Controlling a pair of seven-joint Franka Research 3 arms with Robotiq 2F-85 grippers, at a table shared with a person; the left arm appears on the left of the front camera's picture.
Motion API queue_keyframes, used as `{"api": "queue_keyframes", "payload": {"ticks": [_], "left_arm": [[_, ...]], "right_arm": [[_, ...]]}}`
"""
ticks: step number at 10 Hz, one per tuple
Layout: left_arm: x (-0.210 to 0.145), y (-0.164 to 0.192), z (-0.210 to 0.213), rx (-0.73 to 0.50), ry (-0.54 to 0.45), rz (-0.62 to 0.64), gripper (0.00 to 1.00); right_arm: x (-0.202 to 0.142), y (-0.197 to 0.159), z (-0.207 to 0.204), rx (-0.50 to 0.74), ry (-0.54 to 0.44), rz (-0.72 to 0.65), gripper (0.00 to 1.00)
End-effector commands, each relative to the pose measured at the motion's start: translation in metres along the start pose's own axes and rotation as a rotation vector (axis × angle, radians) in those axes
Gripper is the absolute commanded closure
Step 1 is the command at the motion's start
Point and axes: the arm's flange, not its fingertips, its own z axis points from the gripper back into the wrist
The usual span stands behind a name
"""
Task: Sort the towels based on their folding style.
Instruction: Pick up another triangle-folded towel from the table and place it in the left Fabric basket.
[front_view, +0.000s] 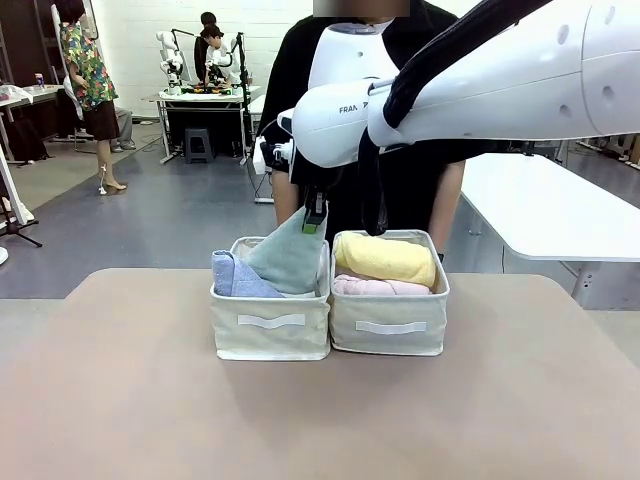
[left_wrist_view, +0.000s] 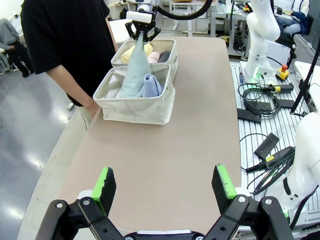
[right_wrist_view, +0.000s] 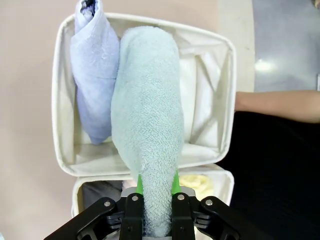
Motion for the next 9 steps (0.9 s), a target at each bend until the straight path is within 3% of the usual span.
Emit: {"api": "queue_keyframes", "payload": {"ticks": [1, 9], "left_arm": [[0.001, -0.001, 0.001, 0.006, -0.01, -0.002, 0.0], [0.001, -0.001, 0.001, 0.006, -0.01, -0.002, 0.0]], "right_arm": [[0.003, -0.003, -0.009, -0.003, -0.006, 0.032, 0.81], [0.024, 0.003, -0.052, -0.015, 0.059, 0.175, 0.81]]}}
